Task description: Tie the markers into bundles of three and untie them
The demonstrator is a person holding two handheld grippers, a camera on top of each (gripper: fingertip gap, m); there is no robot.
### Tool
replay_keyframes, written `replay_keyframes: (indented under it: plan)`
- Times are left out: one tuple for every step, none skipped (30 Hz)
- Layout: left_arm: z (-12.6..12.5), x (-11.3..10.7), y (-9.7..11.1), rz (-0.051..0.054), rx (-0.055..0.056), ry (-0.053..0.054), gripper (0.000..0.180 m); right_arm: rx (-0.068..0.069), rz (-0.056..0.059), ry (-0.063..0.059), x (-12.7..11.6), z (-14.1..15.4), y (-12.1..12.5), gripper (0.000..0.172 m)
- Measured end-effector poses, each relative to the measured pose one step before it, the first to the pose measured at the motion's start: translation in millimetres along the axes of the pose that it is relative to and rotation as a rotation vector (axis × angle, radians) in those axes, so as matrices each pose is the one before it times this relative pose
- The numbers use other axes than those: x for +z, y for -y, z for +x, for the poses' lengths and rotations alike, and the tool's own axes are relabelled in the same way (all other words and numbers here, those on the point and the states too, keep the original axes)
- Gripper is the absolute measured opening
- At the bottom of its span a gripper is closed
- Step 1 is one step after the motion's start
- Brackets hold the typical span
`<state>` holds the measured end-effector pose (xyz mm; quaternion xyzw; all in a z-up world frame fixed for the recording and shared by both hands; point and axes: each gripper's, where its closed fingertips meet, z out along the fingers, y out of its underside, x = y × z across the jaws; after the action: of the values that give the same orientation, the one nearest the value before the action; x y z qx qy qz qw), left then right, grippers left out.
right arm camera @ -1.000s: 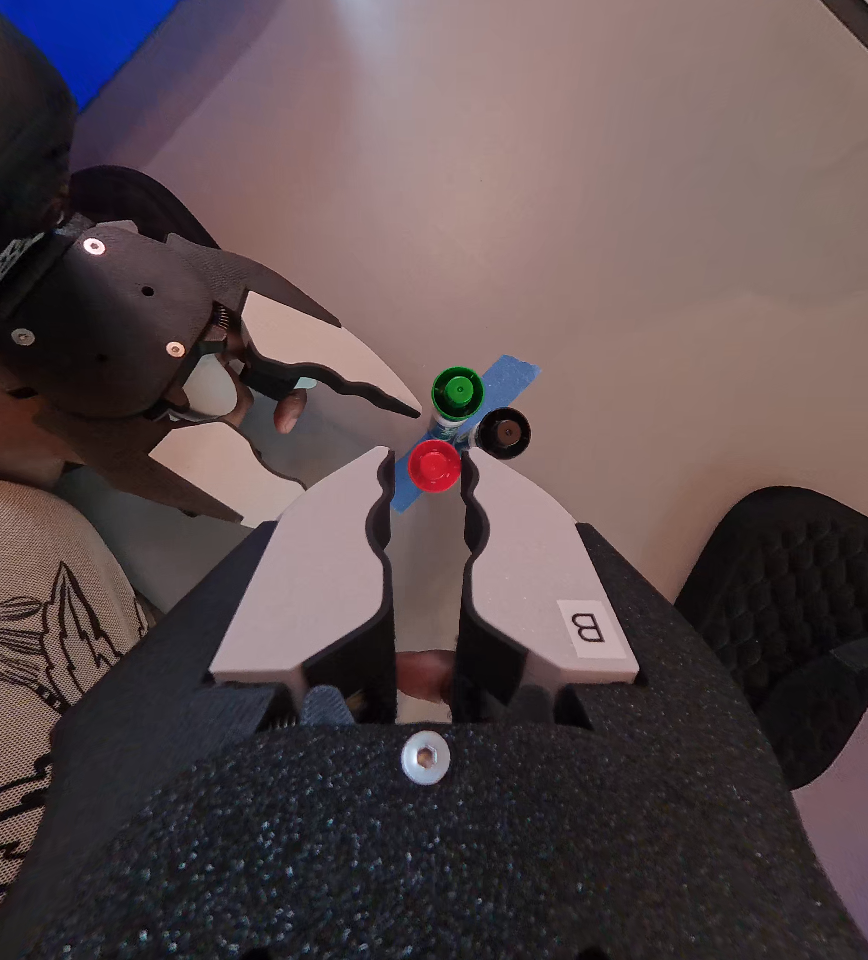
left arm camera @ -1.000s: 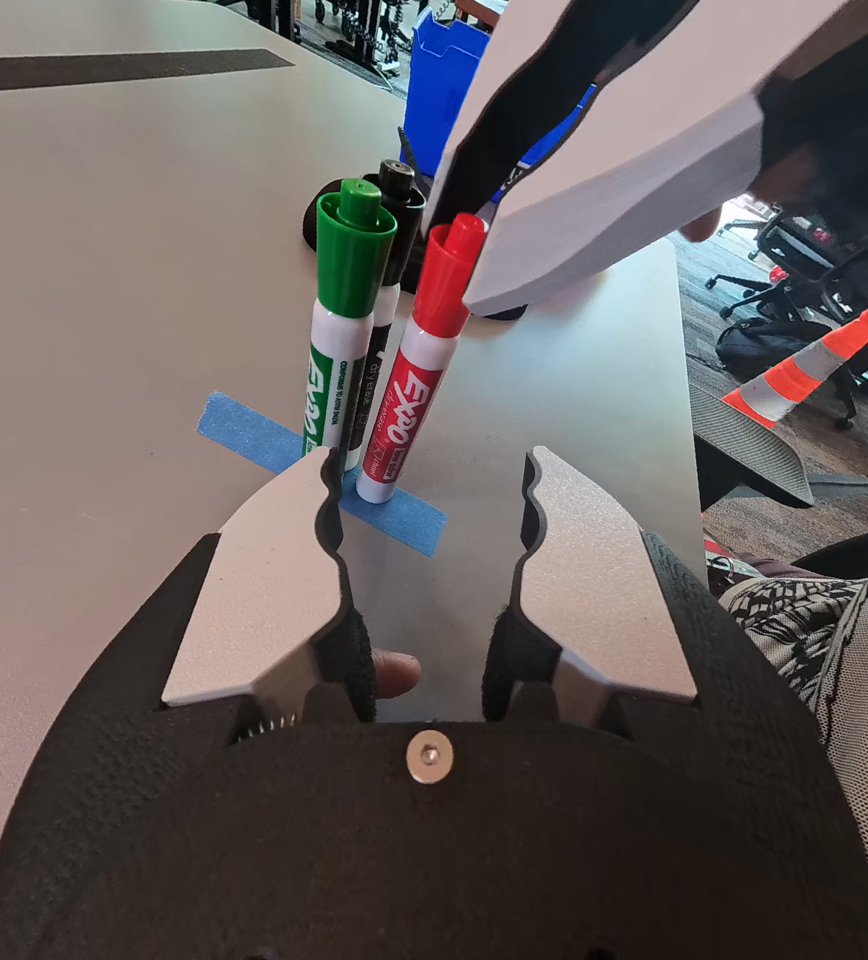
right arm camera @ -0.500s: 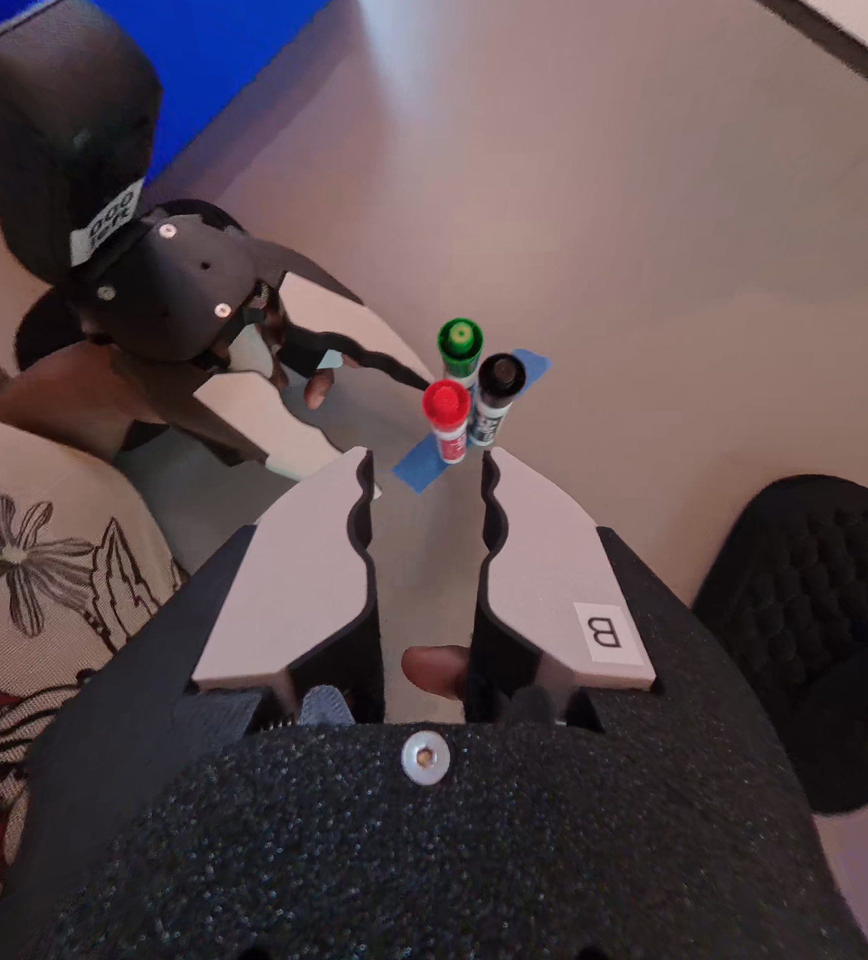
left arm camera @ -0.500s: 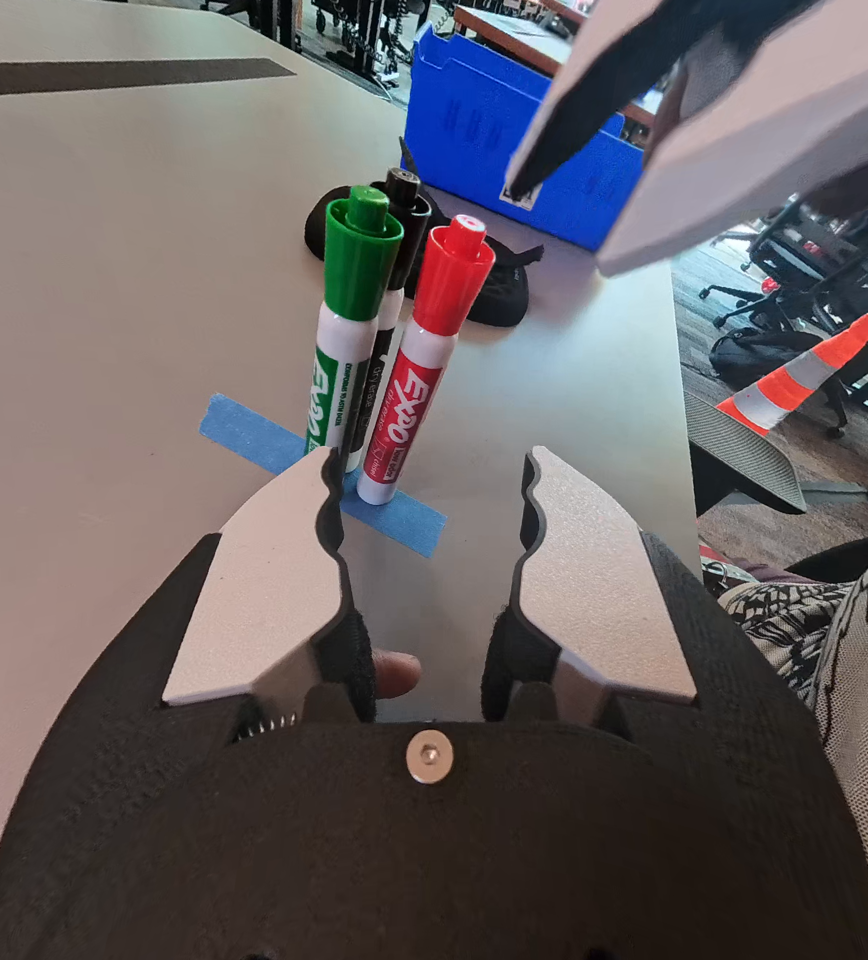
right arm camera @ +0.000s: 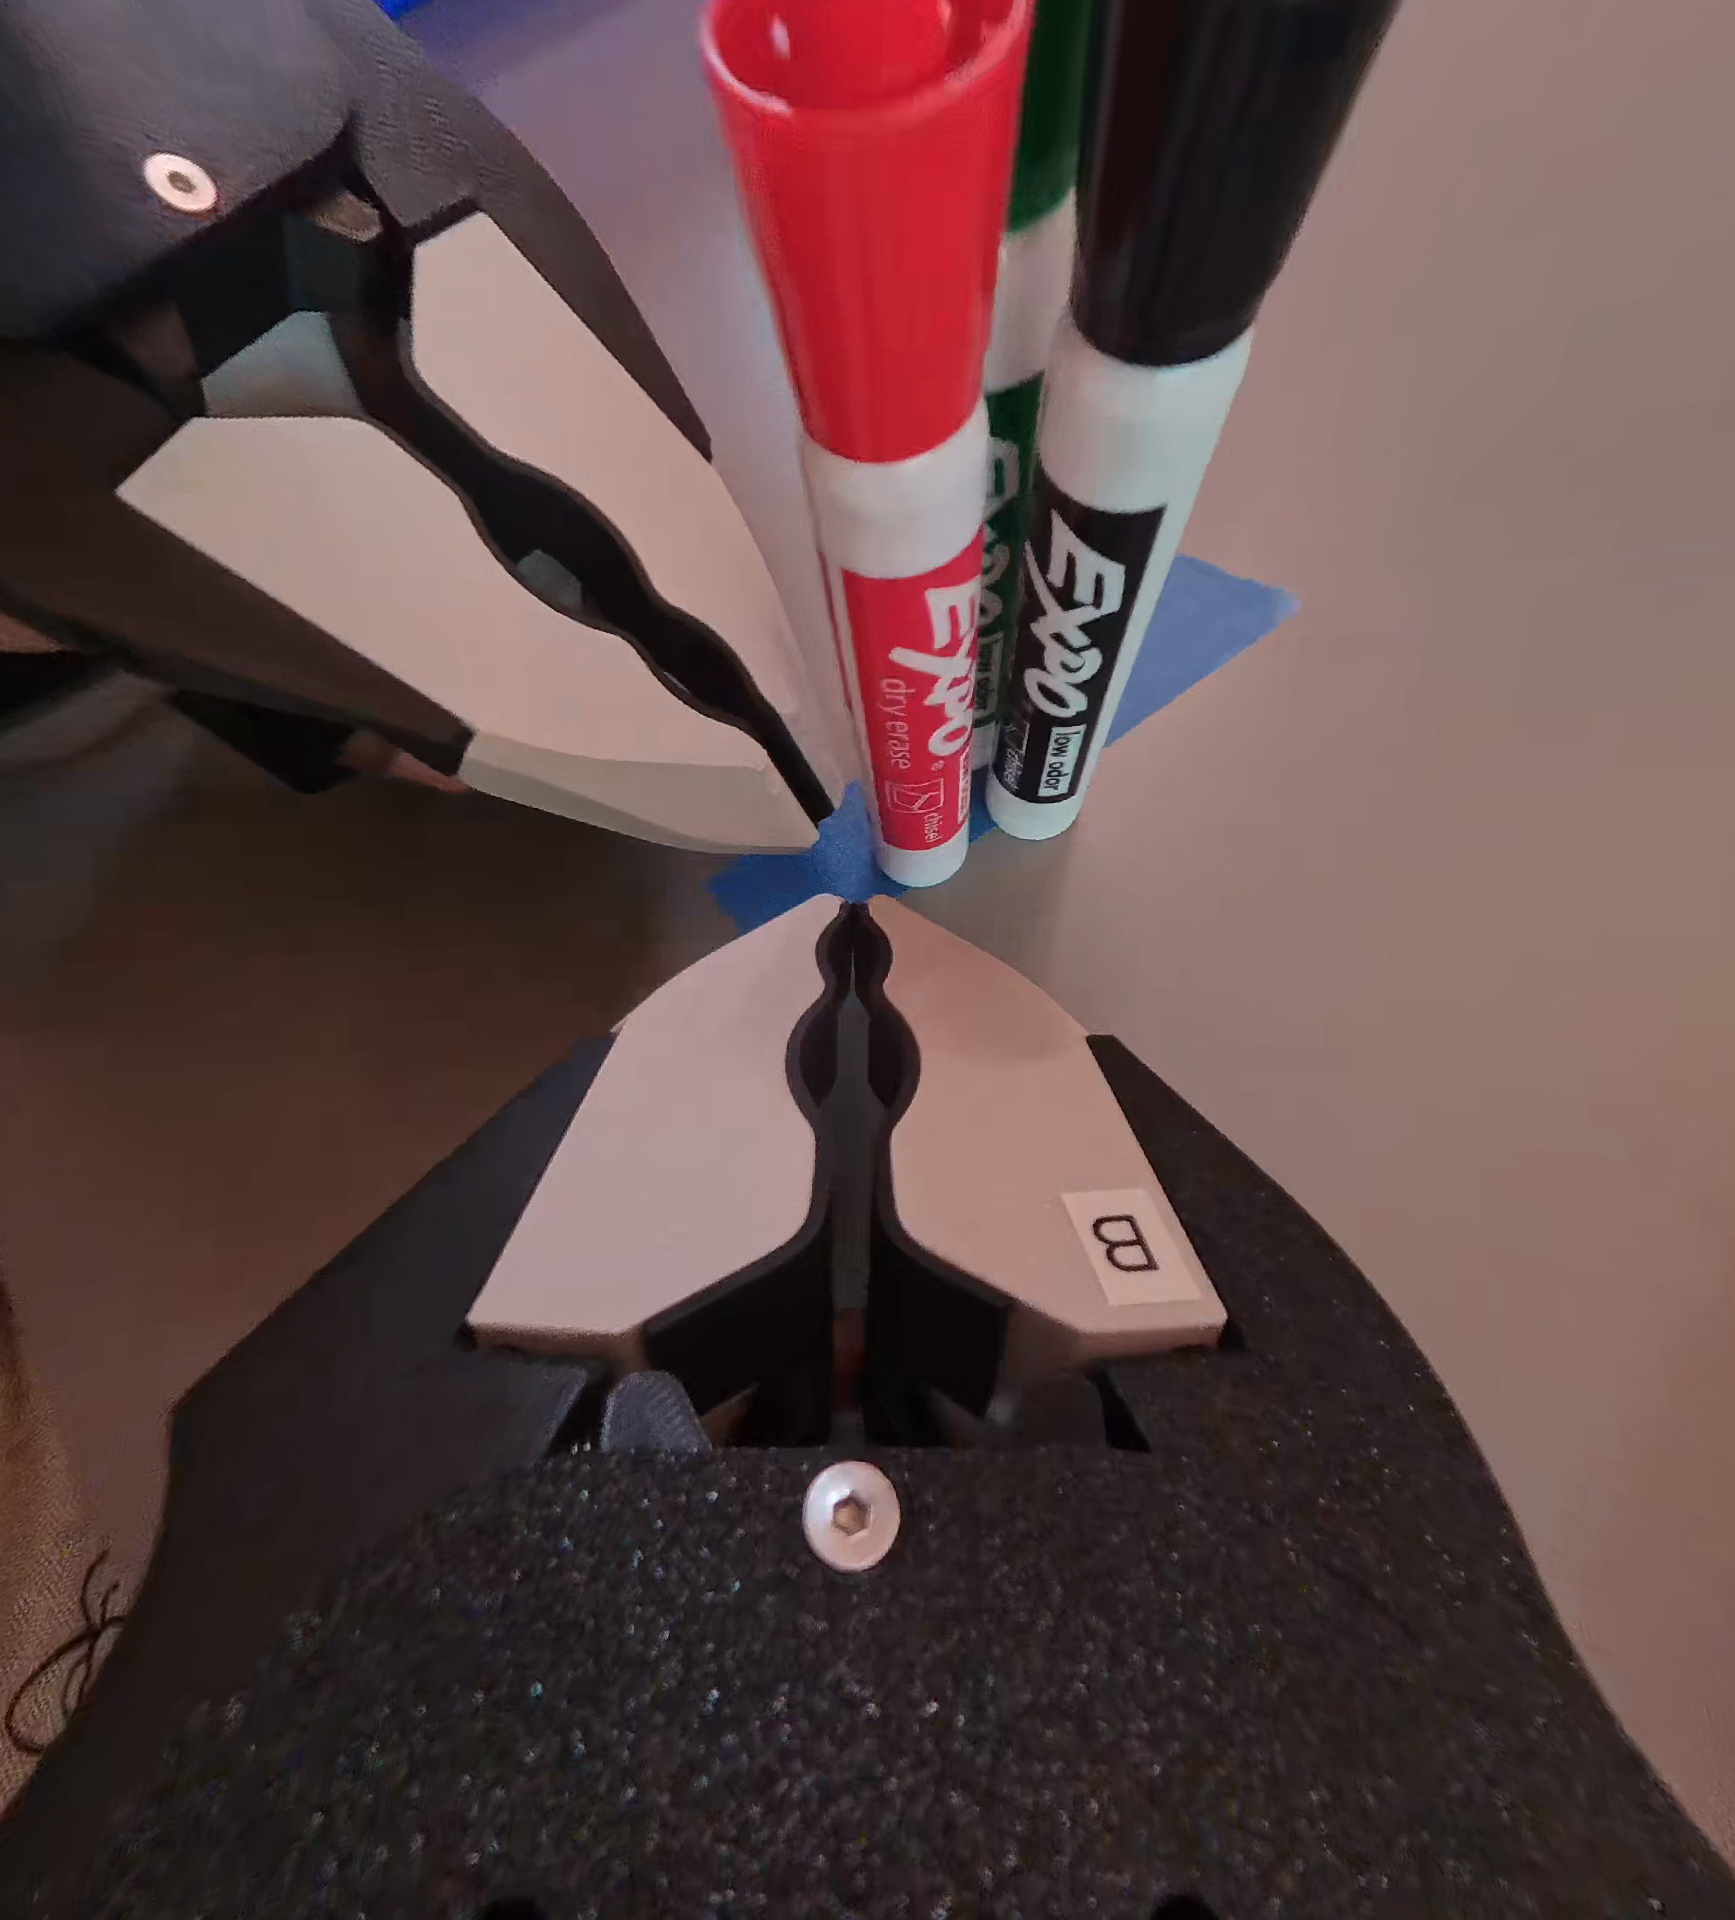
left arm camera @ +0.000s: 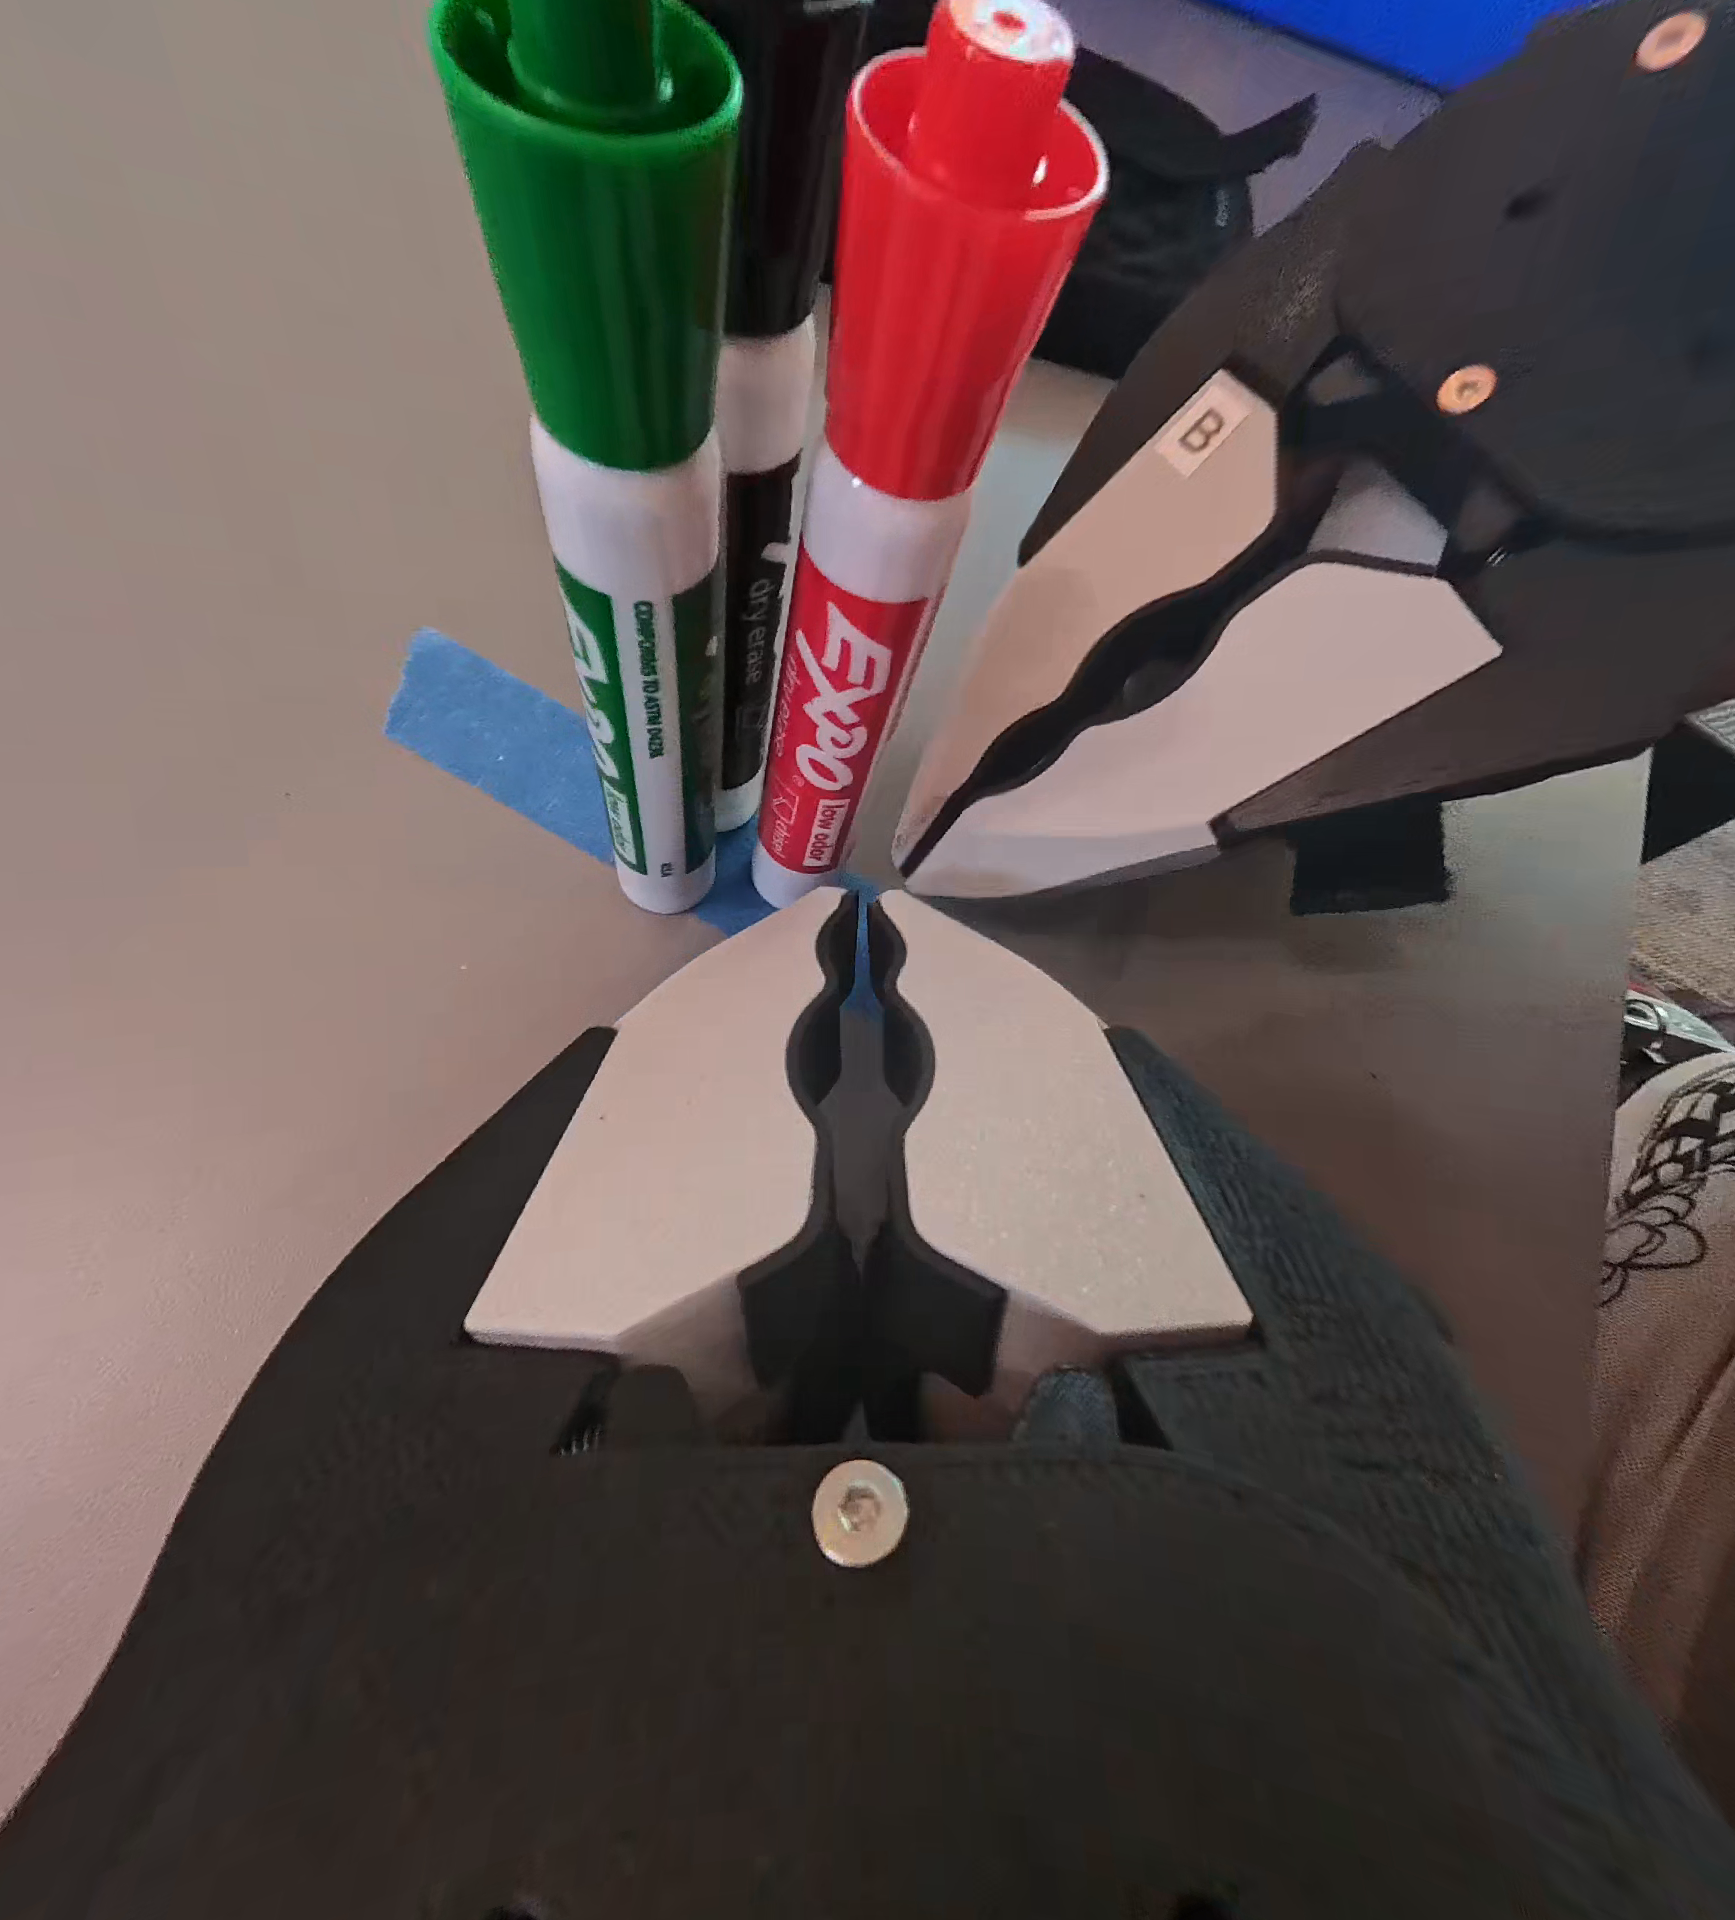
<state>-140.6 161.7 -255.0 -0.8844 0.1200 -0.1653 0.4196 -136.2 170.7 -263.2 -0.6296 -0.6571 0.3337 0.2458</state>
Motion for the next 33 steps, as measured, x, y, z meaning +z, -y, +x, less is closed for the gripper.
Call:
replay_keyframes:
  plan:
    - [-1.35, 0.41, -1.14, -0.0084, -0.0042, 0.0103, 0.002, 0.0100, 0.0002, 0.0092, 2.96, 0.11, -1.12, 0.000]
    - [-0.80, 0.72, -1.38, -0.0101, -0.0045, 0.0058, 0.002, 0.0015, 0.0026, 0.0096, 2.33, -0.31, -0.69, 0.000]
    - [-0.79, 0.92, -1.44, -0.0111, -0.0030, 0.0057, 0.003, 0.0014, 0.0119, 0.0063, 1.28, -0.23, 1.11, 0.000]
    - [-1.04, 1.18, -1.23, -0.0121, -0.0002, 0.0091, 0.002, 0.0017, 0.0020, 0.0052, 0.67, 0.09, 0.59, 0.000]
    - [-0.64, 1.15, -1.37, -0.0130, 0.0023, 0.0071, 0.002, -0.0003, -0.0009, 0.0044, 0.27, 0.19, 0.29, 0.000]
    - [-0.62, 1.02, -1.26, -0.0111, 0.0037, 0.0089, 0.003, 0.0017, 0.0000, 0.0039, 0.21, 0.32, 0.21, 0.000]
    - [-0.72, 0.78, -0.86, -0.0083, 0.0041, 0.0099, 0.003, 0.0030, 0.0000, 0.0043, 0.06, 0.14, 0.09, 0.000]
    - [-0.14, 0.54, -0.56, -0.0050, 0.0046, 0.0050, 0.003, 0.0036, 0.0002, 0.0005, -0.23, 0.65, -0.01, 0.000]
    - [-0.08, 0.15, -0.21, -0.0020, 0.0029, 0.0023, 0.003, 0.0014, 0.0001, 0.0009, -0.53, 0.31, -0.21, 0.000]
    - [-0.50, 0.09, -0.04, -0.0006, -0.0019, 0.0029, 0.003, 0.0021, 0.0005, -0.0026, -0.66, 0.70, -0.30, 0.000]
    - [-0.84, 0.14, -0.02, -0.0010, -0.0060, 0.0026, 0.003, 0.0040, 0.0023, -0.0044, -0.50, 1.00, -0.13, 0.000]
    - [-0.58, 0.34, -0.30, -0.0029, -0.0071, -0.0013, 0.003, 0.0036, 0.0016, 0.0012, -0.06, 0.18, 0.17, 0.000]
    - [-0.51, 0.40, -0.34, -0.0039, -0.0068, -0.0008, 0.003, -0.0004, -0.0018, 0.0038, 0.45, -0.39, 0.01, 0.000]
    - [-0.52, 0.03, 0.29, 0.0008, -0.0055, -0.0004, 0.003, -0.0030, -0.0016, 0.0002, 0.54, -0.03, 0.30, 0.000]
    - [-0.57, 0.14, 0.25, 0.0009, -0.0053, 0.0004, 0.003, -0.0033, -0.0009, 0.0004, 0.66, -0.02, 0.46, 0.000]
    - [-0.48, -0.09, 0.18, 0.0009, -0.0049, -0.0006, 0.003, -0.0026, -0.0003, 0.0032, 0.63, -0.45, 0.47, 0.000]
    - [-0.55, -0.06, 0.05, 0.0013, -0.0046, 0.0016, 0.003, 0.0001, -0.0001, 0.0034, 0.35, -0.30, 0.31, 0.000]
    - [-0.45, -0.17, 0.20, 0.0013, -0.0034, 0.0011, 0.003, 0.0029, 0.0000, 0.0033, 0.10, -0.01, 0.08, 0.000]
    - [-0.20, 0.22, -0.04, -0.0007, -0.0012, -0.0002, 0.003, 0.0046, 0.0001, 0.0035, 0.00, 0.03, 0.04, 0.000]
    - [-0.02, 0.03, 0.05, -0.0001, -0.0004, -0.0006, 0.003, 0.0037, -0.0002, 0.0028, 0.08, 0.00, 0.05, 0.000]
    - [0.02, 0.01, 0.06, 0.0000, -0.0013, -0.0011, 0.003, 0.0012, -0.0001, 0.0007, 0.16, 0.15, 0.20, 0.000]
    - [-0.04, 0.10, 0.05, 0.0000, -0.0017, -0.0015, 0.003, -0.0005, 0.0001, -0.0008, 0.23, 0.17, 0.21, 0.000]
    - [-0.05, -0.06, 0.05, 0.0001, -0.0019, -0.0017, 0.003, -0.0014, 0.0004, -0.0016, 0.25, 0.03, 0.31, 0.000]
    - [-0.14, 0.03, 0.01, 0.0003, -0.0024, -0.0009, 0.003, -0.0014, 0.0000, -0.0015, 0.45, -0.05, 0.31, 0.000]
    - [-0.33, 0.13, 0.09, 0.0003, -0.0021, 0.0010, 0.003, -0.0008, 0.0000, -0.0007, 0.28, -0.11, 0.18, 0.000]
    - [-0.05, 0.03, 0.06, 0.0000, -0.0004, -0.0003, 0.003, 0.0008, 0.0001, 0.0002, 0.06, 0.02, 0.08, 0.000]
    - [-0.06, 0.04, 0.07, 0.0001, -0.0008, 0.0000, 0.003, 0.0023, 0.0003, 0.0012, 0.04, -0.02, 0.12, 0.000]
    - [-0.24, 0.05, 0.00, 0.0002, -0.0016, 0.0002, 0.003, 0.0036, 0.0003, 0.0015, -0.01, 0.05, -0.01, 0.000]
    - [-0.06, 0.07, 0.14, 0.0001, -0.0011, -0.0008, 0.003, 0.0029, 0.0001, 0.0011, 0.08, 0.06, 0.17, 0.000]
    - [-0.06, 0.01, -0.06, 0.0002, -0.0010, -0.0006, 0.003, 0.0018, 0.0001, -0.0001, 0.19, 0.12, 0.09, 0.000]
    - [-0.23, 0.09, 0.02, 0.0003, -0.0013, 0.0006, 0.003, 0.0012, 0.0005, -0.0011, 0.24, 0.18, 0.27, 0.000]
    - [-0.05, 0.07, 0.08, 0.0001, -0.0004, 0.0004, 0.003, 0.0013, 0.0006, -0.0014, 0.27, 0.12, 0.28, 0.000]
    - [-0.45, 0.10, 0.04, 0.0004, -0.0014, 0.0025, 0.003, 0.0005, 0.0002, -0.0006, 0.30, 0.08, 0.14, 0.000]
